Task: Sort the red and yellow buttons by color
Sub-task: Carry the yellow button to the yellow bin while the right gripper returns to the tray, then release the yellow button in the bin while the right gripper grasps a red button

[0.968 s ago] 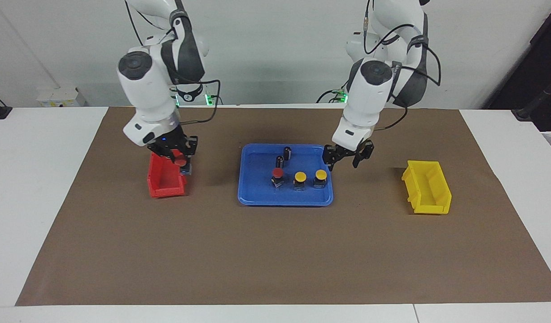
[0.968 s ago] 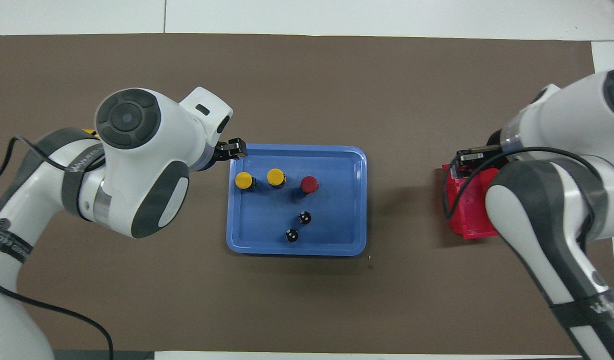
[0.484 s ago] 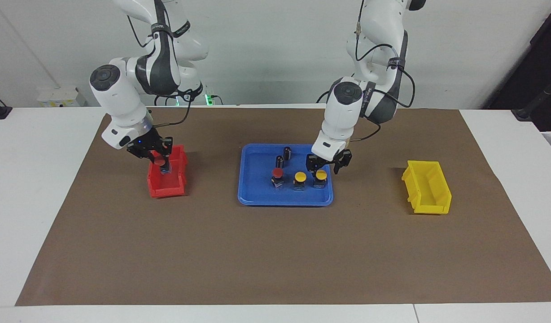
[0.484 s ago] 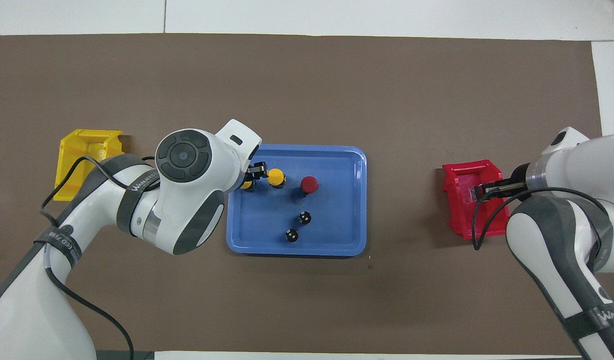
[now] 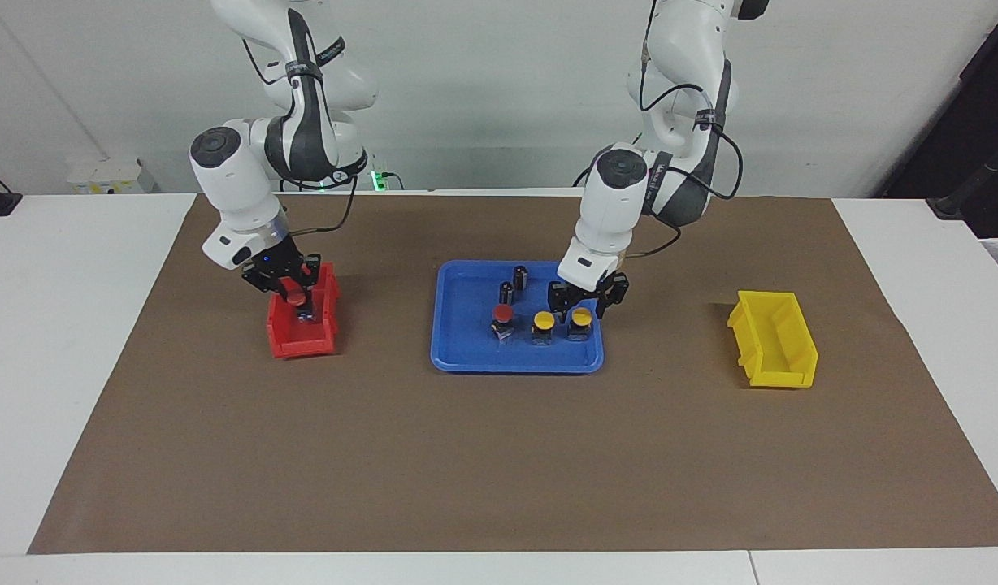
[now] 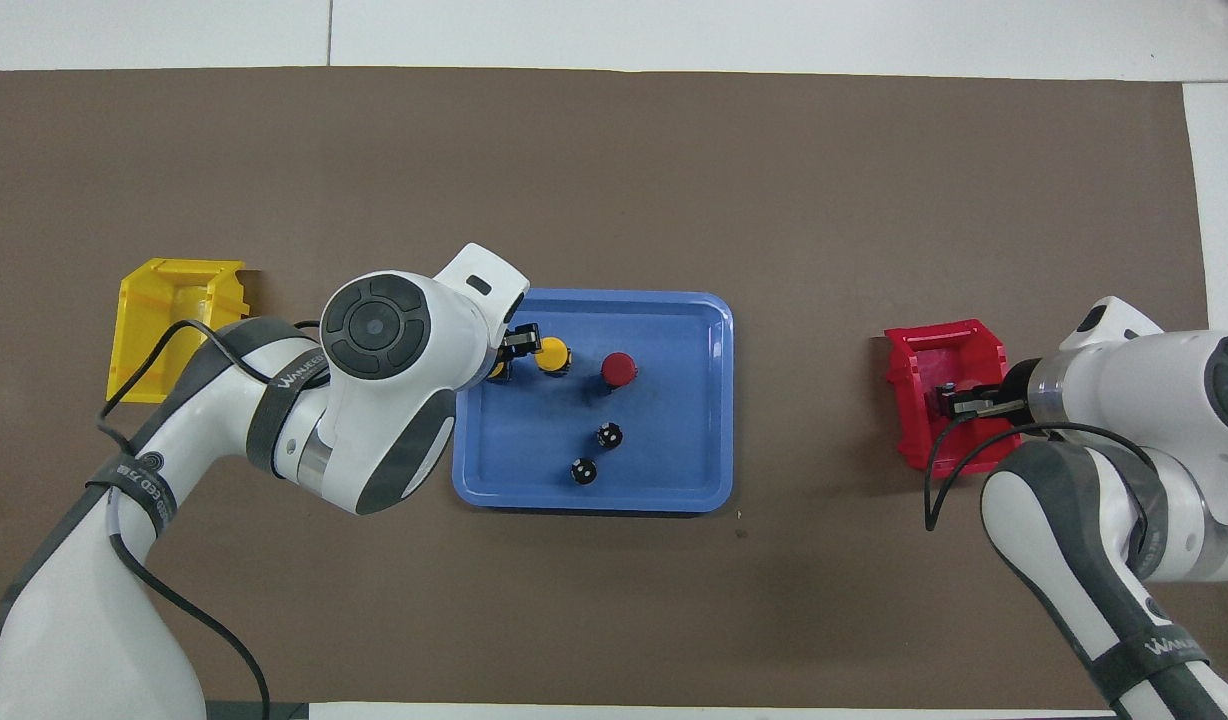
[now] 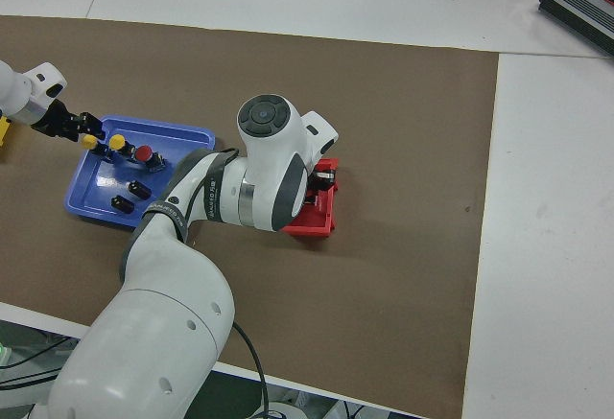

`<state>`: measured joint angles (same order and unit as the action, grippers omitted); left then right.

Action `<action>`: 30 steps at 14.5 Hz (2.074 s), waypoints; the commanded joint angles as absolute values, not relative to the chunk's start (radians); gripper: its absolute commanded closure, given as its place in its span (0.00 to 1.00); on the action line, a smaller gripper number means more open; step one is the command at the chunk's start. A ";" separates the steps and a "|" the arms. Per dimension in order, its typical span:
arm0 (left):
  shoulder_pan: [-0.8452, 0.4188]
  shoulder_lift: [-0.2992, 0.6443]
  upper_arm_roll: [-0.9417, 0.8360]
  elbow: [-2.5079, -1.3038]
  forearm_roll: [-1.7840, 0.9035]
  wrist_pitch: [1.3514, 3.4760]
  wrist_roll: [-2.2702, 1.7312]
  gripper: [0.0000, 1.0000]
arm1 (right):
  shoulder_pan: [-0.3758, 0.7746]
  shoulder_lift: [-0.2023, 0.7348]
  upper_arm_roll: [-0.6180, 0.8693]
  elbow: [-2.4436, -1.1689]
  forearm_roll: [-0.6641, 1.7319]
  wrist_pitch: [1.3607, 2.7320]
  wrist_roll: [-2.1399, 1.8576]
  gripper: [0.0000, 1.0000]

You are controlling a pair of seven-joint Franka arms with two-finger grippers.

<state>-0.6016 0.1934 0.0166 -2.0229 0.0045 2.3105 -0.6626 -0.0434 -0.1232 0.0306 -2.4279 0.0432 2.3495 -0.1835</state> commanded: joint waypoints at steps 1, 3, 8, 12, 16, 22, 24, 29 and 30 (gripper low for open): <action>-0.611 0.207 0.026 -2.040 -0.002 2.342 -0.673 0.23 | -0.058 -0.152 0.041 -2.462 0.064 2.378 -0.227 0.51; -0.618 0.206 0.026 -2.040 -0.002 2.321 -0.692 0.48 | -0.055 -0.137 0.043 -2.426 0.064 2.356 -0.225 0.37; -0.582 0.212 0.031 -1.971 -0.003 2.268 -0.712 0.99 | -0.046 -0.074 0.052 -2.101 0.061 2.026 -0.207 0.34; -0.476 0.152 0.040 -1.780 -0.005 1.926 -0.594 0.99 | 0.093 0.035 0.054 -1.828 0.061 1.855 -0.007 0.34; -0.231 0.092 0.040 -1.761 -0.008 1.827 -0.228 0.99 | 0.366 0.174 0.054 -1.662 0.029 1.902 0.406 0.36; -0.017 0.052 0.040 -1.922 -0.009 2.023 0.009 0.99 | 0.531 0.342 0.054 -1.634 -0.001 2.083 0.663 0.38; 0.009 0.052 0.040 -1.997 -0.009 2.118 0.034 0.99 | 0.537 0.356 0.055 -1.669 -0.011 2.140 0.670 0.40; 0.029 0.045 0.040 -2.187 -0.009 2.287 0.043 0.99 | 0.571 0.393 0.054 -1.733 -0.034 2.215 0.689 0.40; 0.031 0.049 0.040 -2.222 -0.009 2.345 0.043 0.99 | 0.572 0.391 0.054 -1.743 -0.034 2.215 0.690 0.40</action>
<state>0.0126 0.0891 0.0505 -2.1218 0.0037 2.2438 0.0199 0.5709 0.4101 0.0559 -1.7047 -0.0162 2.1956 0.6658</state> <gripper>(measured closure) 0.590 0.401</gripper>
